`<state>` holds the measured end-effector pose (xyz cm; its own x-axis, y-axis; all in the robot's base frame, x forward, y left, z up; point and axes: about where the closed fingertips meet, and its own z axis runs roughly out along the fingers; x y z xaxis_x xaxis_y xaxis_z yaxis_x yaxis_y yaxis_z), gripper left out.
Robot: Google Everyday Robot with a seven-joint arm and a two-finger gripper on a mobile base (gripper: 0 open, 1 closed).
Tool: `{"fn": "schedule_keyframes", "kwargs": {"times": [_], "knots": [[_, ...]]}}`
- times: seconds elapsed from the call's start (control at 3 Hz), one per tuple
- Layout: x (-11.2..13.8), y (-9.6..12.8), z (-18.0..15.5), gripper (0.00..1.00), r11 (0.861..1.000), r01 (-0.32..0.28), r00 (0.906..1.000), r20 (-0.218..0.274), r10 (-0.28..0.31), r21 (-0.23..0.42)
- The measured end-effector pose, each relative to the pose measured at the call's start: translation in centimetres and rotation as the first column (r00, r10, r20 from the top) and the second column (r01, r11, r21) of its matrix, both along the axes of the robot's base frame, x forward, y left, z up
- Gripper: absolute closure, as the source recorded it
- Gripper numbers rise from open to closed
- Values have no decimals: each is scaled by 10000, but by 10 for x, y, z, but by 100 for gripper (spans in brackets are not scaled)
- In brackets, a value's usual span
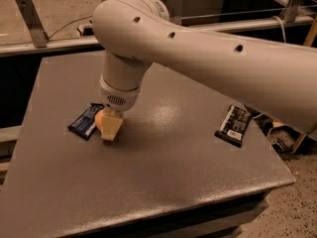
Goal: Move orange near rxbar blueberry
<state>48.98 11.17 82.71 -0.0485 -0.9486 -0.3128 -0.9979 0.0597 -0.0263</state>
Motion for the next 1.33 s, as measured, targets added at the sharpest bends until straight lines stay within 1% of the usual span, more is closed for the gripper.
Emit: {"fn": "schedule_keyframes", "kwargs": {"times": [0.33, 0.67, 1.0, 1.33], "knots": [[-1, 1, 3, 0, 10000, -35, 10000, 54, 34, 34], [-1, 1, 3, 0, 10000, -35, 10000, 54, 34, 34], [-1, -11, 25, 0, 9987, -75, 9996, 270, 62, 507], [7, -48, 80, 0, 9912, -247, 9967, 797, 143, 1303]]}}
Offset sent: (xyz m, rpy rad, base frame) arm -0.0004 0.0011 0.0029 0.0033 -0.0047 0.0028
